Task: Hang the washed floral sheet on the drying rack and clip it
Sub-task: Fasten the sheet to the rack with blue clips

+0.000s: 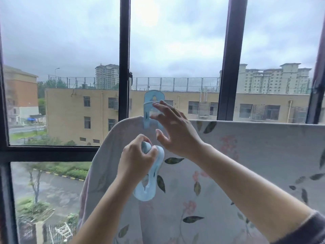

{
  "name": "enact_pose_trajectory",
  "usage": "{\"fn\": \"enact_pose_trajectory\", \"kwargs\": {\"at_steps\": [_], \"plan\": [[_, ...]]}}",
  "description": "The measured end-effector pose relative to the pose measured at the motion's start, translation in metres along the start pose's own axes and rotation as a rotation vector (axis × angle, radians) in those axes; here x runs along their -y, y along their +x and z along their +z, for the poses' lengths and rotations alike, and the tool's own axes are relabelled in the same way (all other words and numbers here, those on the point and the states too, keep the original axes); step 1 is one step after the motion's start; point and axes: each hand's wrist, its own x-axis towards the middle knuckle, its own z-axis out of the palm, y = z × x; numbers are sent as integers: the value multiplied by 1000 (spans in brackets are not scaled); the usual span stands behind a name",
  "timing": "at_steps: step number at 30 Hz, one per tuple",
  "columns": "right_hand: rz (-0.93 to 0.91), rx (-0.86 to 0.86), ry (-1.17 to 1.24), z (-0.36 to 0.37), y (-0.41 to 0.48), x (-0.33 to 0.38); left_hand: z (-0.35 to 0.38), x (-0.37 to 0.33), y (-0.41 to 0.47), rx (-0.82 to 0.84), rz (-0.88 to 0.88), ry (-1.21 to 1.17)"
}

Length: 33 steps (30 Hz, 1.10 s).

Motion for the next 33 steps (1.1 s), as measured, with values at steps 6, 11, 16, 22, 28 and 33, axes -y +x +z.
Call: {"fn": "enact_pose_trajectory", "kwargs": {"at_steps": [6,11,16,22,28,33], "plan": [[106,89,183,-30,-34,-16,34,-24,-19,31,-116,-140],[298,257,448,-46,-97,-37,63,-42,-40,-27,-267,-400],[566,384,798,-58,-141,-55,89,-76,-62,-117,-375,-584],[700,529,1171,-69,-172,-65,109,-108,-68,-260,-403,-784],[855,397,1500,-51,-186,-76,137,-122,-54,-359,-352,-811],[1012,54,1562,-55,-179,-112,142,-113,-6,-201,-42,-419]]}}
